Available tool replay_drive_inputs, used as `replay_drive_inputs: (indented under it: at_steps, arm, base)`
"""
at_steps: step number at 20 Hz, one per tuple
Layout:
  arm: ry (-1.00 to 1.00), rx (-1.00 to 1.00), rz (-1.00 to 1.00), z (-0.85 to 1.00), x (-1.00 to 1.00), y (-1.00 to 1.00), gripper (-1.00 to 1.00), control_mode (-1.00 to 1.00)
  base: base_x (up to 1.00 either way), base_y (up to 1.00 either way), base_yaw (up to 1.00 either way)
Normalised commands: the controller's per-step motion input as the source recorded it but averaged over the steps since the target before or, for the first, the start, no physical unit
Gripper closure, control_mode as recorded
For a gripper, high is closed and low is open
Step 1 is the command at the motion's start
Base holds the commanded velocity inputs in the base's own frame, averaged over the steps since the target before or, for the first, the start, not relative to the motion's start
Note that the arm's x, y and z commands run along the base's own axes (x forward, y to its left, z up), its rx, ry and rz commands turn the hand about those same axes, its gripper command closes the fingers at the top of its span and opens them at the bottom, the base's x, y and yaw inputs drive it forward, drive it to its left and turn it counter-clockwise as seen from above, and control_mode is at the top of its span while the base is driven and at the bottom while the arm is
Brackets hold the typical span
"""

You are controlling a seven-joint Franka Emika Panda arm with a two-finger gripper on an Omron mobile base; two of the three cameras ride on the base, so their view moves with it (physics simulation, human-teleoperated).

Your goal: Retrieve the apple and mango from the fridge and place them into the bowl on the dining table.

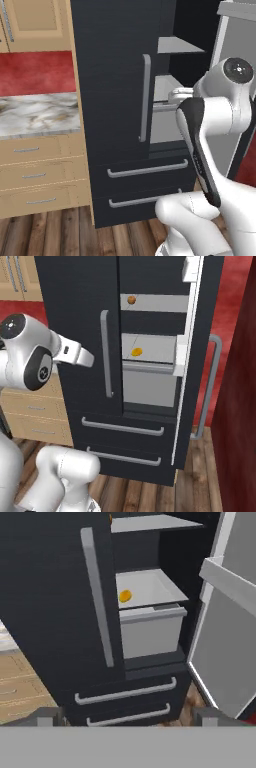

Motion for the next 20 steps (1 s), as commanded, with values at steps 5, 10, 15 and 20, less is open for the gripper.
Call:
replay_drive_inputs:
  at_steps: [5,10,15,20]
  arm:
    - [-0.17,0.01,0.23,0.0,0.38,0.34,-1.0,-1.0]
    - [-0.01,0.0,0.01,0.0,0.68,0.0,-1.0,-1.0]
    - [0.02,0.0,0.0,0.0,0.81,0.0,-1.0,-1.0]
    - [0.1,0.0,0.0,0.0,0.84,0.0,-1.0,-1.0]
  base:
    - [0.0,0.0,0.0]
    - [0.0,0.0,0.0]
    - [0.0,0.0,0.0]
    - [0.0,0.0,0.0]
